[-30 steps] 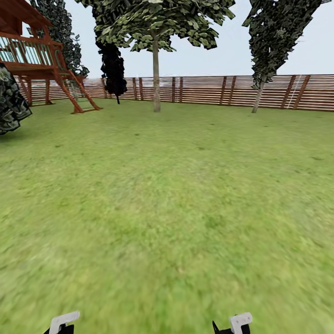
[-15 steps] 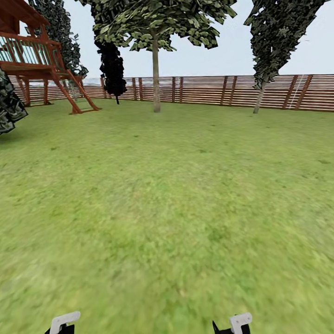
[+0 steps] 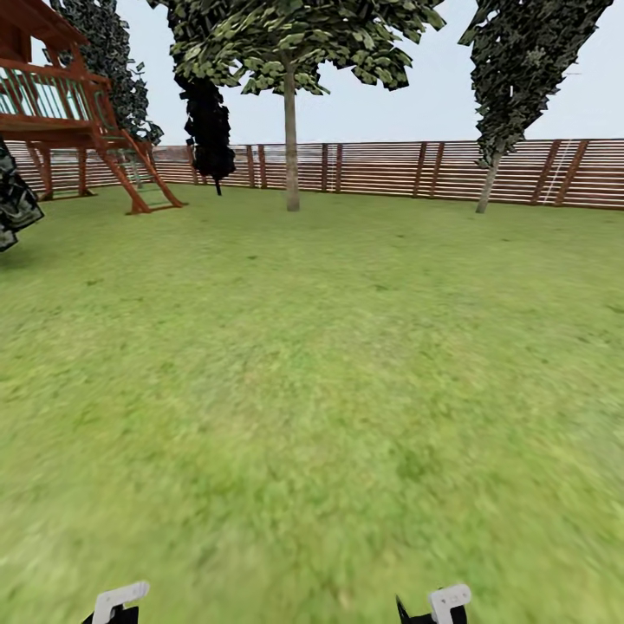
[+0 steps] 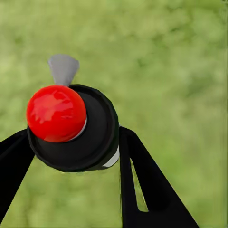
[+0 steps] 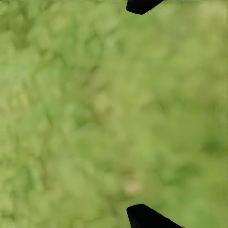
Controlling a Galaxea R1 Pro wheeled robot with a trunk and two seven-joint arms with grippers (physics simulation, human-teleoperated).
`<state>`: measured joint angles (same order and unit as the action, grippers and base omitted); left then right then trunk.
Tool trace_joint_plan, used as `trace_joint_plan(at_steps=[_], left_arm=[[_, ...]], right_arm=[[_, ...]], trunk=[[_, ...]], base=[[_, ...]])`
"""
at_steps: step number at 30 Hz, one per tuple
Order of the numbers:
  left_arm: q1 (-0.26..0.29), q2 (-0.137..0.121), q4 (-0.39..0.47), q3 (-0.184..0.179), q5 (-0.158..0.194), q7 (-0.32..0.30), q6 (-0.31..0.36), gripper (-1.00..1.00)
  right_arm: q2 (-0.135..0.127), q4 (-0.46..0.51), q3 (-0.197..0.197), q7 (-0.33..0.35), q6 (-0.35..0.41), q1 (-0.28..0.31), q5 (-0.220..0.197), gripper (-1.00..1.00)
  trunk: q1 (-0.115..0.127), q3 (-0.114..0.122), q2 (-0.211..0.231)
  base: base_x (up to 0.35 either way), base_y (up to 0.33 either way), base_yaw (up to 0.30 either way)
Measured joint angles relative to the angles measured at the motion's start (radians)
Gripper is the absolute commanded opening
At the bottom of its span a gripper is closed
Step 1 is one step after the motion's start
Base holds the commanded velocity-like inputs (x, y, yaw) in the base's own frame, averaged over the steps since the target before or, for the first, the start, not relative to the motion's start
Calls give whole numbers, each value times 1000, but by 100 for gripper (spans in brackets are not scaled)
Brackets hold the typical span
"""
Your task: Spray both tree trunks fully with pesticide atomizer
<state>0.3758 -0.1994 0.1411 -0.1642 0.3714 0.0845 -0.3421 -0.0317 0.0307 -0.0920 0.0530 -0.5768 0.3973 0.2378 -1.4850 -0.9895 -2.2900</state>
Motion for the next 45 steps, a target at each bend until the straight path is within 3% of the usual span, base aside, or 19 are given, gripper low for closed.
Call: trace_joint_plan(at_steps=[45], left_arm=[[0, 3, 0, -1, 0, 1, -1, -100]], right_arm=[[0, 0, 0, 0, 0, 0, 0, 100]], trunk=[[0, 0, 0]], base=[[339, 0, 0]])
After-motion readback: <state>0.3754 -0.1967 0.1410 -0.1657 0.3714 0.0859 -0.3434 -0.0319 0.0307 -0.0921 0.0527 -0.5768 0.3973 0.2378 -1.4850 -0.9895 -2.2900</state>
